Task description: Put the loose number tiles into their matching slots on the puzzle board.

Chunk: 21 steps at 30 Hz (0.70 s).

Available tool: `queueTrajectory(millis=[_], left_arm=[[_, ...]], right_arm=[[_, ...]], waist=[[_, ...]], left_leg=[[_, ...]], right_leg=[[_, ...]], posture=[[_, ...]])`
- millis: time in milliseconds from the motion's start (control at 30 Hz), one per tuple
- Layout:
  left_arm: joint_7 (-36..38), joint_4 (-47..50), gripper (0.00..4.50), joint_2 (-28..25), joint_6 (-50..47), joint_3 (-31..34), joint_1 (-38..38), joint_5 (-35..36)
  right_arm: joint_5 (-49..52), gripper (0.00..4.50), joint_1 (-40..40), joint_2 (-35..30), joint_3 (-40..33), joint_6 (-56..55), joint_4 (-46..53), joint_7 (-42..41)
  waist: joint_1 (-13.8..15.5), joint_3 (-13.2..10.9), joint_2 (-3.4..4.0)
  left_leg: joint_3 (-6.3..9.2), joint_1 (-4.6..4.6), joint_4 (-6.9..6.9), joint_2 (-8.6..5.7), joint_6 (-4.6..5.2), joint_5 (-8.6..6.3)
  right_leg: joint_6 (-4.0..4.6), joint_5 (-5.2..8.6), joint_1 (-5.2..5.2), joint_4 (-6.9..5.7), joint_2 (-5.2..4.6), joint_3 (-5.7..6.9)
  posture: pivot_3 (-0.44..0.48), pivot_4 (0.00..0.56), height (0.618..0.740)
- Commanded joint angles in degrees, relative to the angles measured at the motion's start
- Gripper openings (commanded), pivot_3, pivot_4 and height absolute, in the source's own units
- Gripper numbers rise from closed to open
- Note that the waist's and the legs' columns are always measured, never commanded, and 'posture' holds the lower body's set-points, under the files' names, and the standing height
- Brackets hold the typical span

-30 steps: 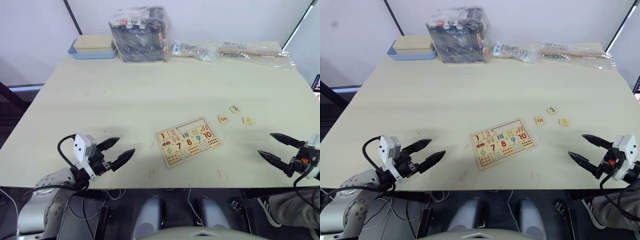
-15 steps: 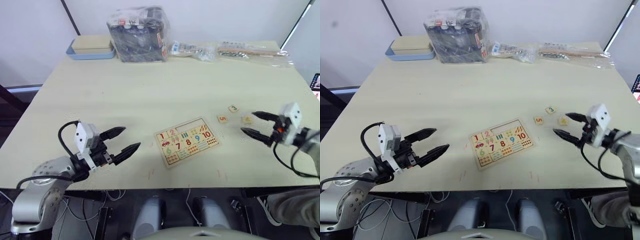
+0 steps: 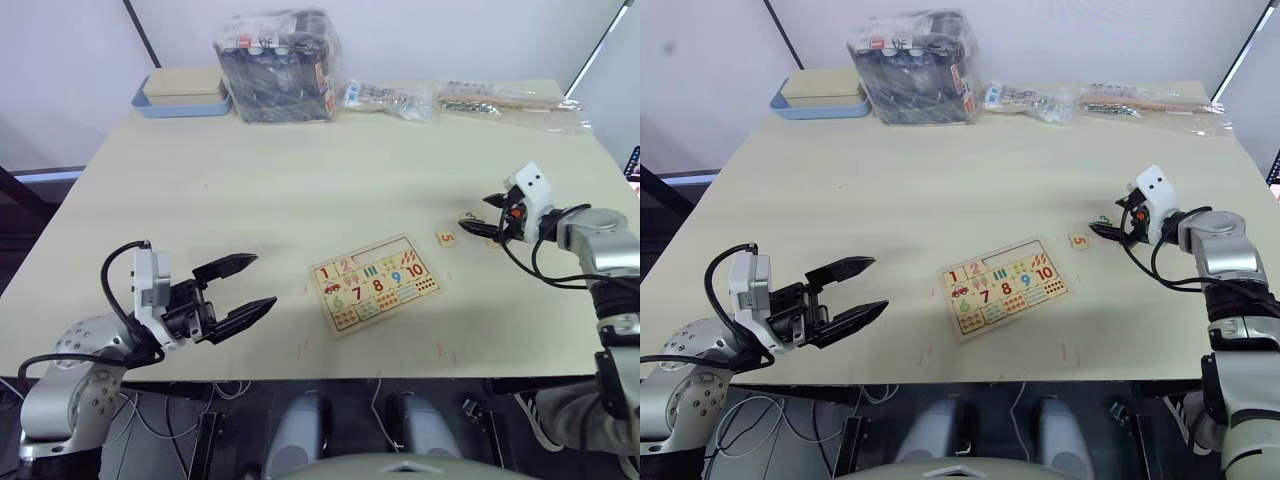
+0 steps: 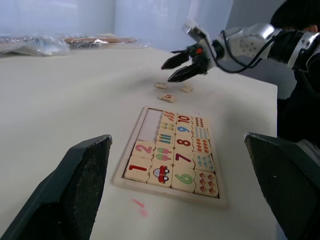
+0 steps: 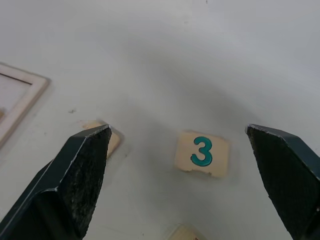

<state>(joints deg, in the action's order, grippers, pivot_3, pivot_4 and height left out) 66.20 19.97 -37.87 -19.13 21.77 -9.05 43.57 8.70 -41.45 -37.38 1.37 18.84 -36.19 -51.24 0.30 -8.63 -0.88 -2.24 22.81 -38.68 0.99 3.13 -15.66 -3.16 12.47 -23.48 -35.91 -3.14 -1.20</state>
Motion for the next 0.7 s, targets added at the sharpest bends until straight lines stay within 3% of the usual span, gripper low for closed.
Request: queueTrajectory(millis=[33, 367, 533, 567, 700], left_arm=[[1.36, 1.6, 4.49, -0.53, 2.26, 2.91, -1.12, 1.44], [1.72, 0.33, 4.49, 0.5, 5.14, 3.57, -2.73, 0.87], [2.46, -0.29, 4.5, 1.02, 5.89, 3.72, -3.36, 1.48], [3.02, -0.64, 4.5, 1.12, 6.23, 3.75, -3.56, 1.54], [4.06, -1.49, 4.5, 1.24, 6.69, 3.58, -3.76, 1.6]], right_arm=[[-1.05, 4.5, -1.83, 1.49, -2.31, 0.91, -2.24, 6.42], [-1.27, 4.5, -0.86, 5.71, -3.8, -0.46, -3.03, 12.61], [-0.62, 3.0, 0.65, 6.65, -3.87, 1.0, -0.65, 12.43], [-0.32, 2.44, 1.07, 6.8, -3.88, 1.5, -0.08, 12.12], [0.14, 1.52, 2.05, 6.8, -4.11, 2.17, 1.85, 12.26]], waist=[[-0.29, 0.0, 0.01], [-1.3, -0.01, 0.03], [-1.25, -0.01, 0.03], [-1.19, -0.01, 0.03], [-1.24, -0.01, 0.04]], left_leg=[[0.01, 0.0, 0.0, 0.0, 0.0, 0.0], [0.01, -0.05, 0.1, -0.01, -0.01, 0.0], [0.01, -0.05, 0.14, 0.0, -0.01, 0.01], [0.01, -0.05, 0.14, -0.01, -0.01, 0.01], [0.01, -0.05, 0.17, -0.02, -0.01, 0.0]], right_leg=[[0.0, 0.0, 0.0, 0.0, -0.01, 0.01], [0.02, -0.02, 0.0, 0.0, -0.1, -0.02], [0.04, -0.03, -0.02, 0.0, -0.12, -0.02], [0.04, -0.03, -0.02, 0.0, -0.14, -0.01], [0.04, -0.03, -0.02, 0.0, -0.36, 0.03]], posture=[[0.0, 0.15, 0.74], [0.0, 0.15, 0.74], [0.0, 0.15, 0.74], [0.0, 0.15, 0.74], [0.0, 0.15, 0.74]])
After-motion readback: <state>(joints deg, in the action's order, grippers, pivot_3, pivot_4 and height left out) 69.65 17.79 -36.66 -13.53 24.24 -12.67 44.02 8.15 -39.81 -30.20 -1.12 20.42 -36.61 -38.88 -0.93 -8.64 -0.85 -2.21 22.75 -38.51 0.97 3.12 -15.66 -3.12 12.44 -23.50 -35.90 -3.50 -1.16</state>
